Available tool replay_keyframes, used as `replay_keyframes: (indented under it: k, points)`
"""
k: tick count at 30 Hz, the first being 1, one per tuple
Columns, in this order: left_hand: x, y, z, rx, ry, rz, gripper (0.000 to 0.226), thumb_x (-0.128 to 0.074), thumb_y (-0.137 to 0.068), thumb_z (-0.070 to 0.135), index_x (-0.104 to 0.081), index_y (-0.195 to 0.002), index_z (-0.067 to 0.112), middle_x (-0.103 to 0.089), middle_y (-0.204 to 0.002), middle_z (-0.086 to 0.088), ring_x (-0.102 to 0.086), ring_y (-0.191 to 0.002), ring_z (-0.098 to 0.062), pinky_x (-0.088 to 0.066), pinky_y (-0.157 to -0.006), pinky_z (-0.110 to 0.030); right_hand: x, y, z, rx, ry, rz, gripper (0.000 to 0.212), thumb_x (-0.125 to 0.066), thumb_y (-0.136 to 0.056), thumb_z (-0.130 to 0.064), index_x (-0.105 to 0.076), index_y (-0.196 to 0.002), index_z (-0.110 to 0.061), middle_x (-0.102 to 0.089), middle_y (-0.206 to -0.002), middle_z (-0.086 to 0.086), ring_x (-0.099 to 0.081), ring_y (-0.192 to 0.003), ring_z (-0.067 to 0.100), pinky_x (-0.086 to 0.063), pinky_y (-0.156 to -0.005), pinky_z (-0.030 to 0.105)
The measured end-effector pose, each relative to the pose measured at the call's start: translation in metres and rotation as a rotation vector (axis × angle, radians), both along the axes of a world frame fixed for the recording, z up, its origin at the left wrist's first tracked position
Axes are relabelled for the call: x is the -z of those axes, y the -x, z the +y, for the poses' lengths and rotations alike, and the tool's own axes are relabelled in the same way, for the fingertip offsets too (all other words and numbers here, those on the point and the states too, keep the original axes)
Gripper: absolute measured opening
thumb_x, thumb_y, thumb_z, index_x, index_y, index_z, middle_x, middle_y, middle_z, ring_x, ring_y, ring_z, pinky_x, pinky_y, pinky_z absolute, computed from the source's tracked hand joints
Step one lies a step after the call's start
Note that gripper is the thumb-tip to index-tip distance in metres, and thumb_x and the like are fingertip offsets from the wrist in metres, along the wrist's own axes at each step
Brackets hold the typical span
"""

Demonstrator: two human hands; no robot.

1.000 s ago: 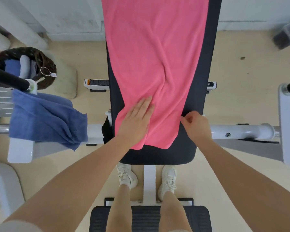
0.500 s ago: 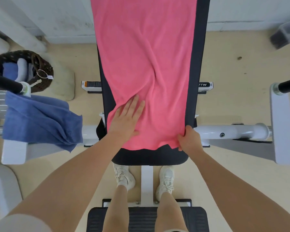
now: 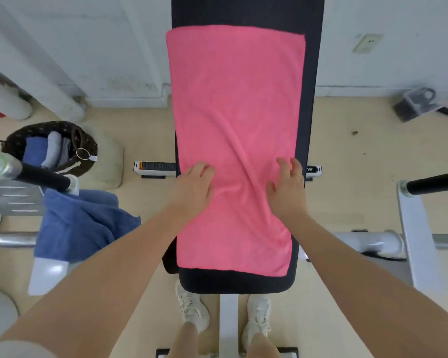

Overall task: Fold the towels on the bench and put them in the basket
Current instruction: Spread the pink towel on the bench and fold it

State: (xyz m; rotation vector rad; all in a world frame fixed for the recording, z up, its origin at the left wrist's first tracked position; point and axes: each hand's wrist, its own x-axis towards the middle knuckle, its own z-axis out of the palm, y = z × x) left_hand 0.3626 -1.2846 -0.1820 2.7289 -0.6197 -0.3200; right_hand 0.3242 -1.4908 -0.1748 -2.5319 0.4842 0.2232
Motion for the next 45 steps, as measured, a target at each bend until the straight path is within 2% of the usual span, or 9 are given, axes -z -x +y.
replay_keyframes:
  k: [7, 19, 23, 28, 36, 39, 41, 43, 45]
  points:
    - [-0.034, -0.091, -0.007, -0.29, 0.049, -0.056, 0.05, -0.045, -0.091, 0.009, -0.039, -0.14, 0.017, -0.021, -0.151, -0.015, -0.031, -0.132, -0.034, -0.026, -0.108, -0.039, -0.039, -0.091, -0.016, 0.259, -0.325, -0.115, 0.046, -0.038, -0.093, -0.004, -0.04, -0.138, -0.015, -0.033, -0.141, 0.013, -0.051, -0.114, 0.03, -0.042, -0.099, 0.038]
    - [-0.07, -0.205, -0.041, -0.587, 0.104, -0.025, 0.057, -0.034, -0.092, -0.001, -0.033, -0.144, 0.023, -0.012, -0.156, -0.006, -0.025, -0.136, -0.032, -0.028, -0.108, -0.041, -0.059, -0.224, -0.08, 0.373, -0.375, -0.18, 0.012, -0.042, -0.091, -0.016, -0.052, -0.096, -0.013, -0.048, -0.085, 0.002, -0.042, -0.082, 0.02, -0.035, -0.066, 0.028]
    - [-0.076, -0.23, -0.038, -0.536, 0.023, -0.06, 0.066, -0.033, -0.09, 0.0, -0.015, -0.148, 0.026, -0.002, -0.156, -0.003, -0.041, -0.124, -0.036, -0.037, -0.102, -0.044, -0.063, -0.253, -0.081, 0.304, -0.207, -0.153, 0.014, -0.047, -0.091, -0.022, -0.05, -0.094, -0.008, -0.048, -0.094, 0.01, -0.044, -0.077, 0.025, -0.033, -0.062, 0.028]
    - [-0.088, -0.249, -0.031, -0.534, -0.04, -0.106, 0.021, -0.034, -0.094, 0.013, -0.044, -0.111, 0.007, -0.036, -0.122, -0.01, -0.048, -0.089, -0.034, -0.036, -0.071, -0.039, -0.066, -0.264, -0.086, 0.224, -0.14, -0.162, 0.011, -0.046, -0.09, -0.017, -0.053, -0.092, -0.009, -0.052, -0.086, 0.006, -0.046, -0.078, 0.024, -0.032, -0.068, 0.028]
    - [-0.126, -0.281, -0.048, -0.501, -0.101, -0.262, 0.016, -0.034, -0.09, 0.006, -0.044, -0.103, 0.007, -0.051, -0.079, -0.015, -0.051, -0.071, -0.033, -0.034, -0.059, -0.036, -0.102, -0.293, -0.098, 0.551, -0.592, -0.308, 0.016, -0.047, -0.088, -0.011, -0.049, -0.075, -0.021, -0.069, -0.075, 0.011, -0.066, -0.059, 0.023, -0.058, -0.072, 0.04]
    - [-0.136, -0.293, -0.055, -0.533, -0.02, -0.278, 0.017, -0.035, -0.091, 0.006, -0.044, -0.105, 0.006, -0.057, -0.084, -0.018, -0.05, -0.072, -0.033, -0.037, -0.06, -0.037, -0.108, -0.301, -0.099, 0.51, -0.657, -0.388, 0.019, -0.041, -0.091, -0.006, -0.05, -0.081, -0.02, -0.069, -0.082, 0.007, -0.064, -0.064, 0.015, -0.057, -0.08, 0.038]
    - [-0.135, -0.297, -0.055, -0.546, 0.039, -0.264, 0.022, -0.034, -0.091, 0.006, -0.043, -0.112, 0.006, -0.059, -0.091, -0.019, -0.053, -0.078, -0.034, -0.039, -0.064, -0.039, -0.104, -0.304, -0.098, 0.48, -0.664, -0.404, 0.021, -0.041, -0.091, -0.007, -0.053, -0.105, -0.017, -0.065, -0.083, -0.001, -0.063, -0.075, 0.014, -0.053, -0.087, 0.037]
    - [-0.13, -0.296, -0.052, -0.533, 0.128, -0.234, 0.038, -0.034, -0.091, 0.006, -0.035, -0.129, 0.01, -0.058, -0.102, -0.019, -0.056, -0.087, -0.036, -0.041, -0.071, -0.04, -0.1, -0.302, -0.096, 0.437, -0.666, -0.368, 0.05, -0.042, -0.092, -0.01, -0.031, -0.14, -0.021, -0.061, -0.094, -0.004, -0.059, -0.086, 0.012, -0.047, -0.08, 0.023]
    - [-0.119, -0.291, -0.049, -0.467, 0.132, -0.219, 0.056, -0.039, -0.092, 0.012, -0.02, -0.144, 0.013, -0.052, -0.122, -0.017, -0.054, -0.104, -0.036, -0.043, -0.082, -0.044, -0.098, -0.293, -0.09, 0.314, -0.647, -0.389, 0.067, -0.04, -0.091, -0.004, -0.01, -0.148, -0.024, -0.054, -0.118, -0.003, -0.054, -0.094, 0.007, -0.041, -0.081, 0.016]
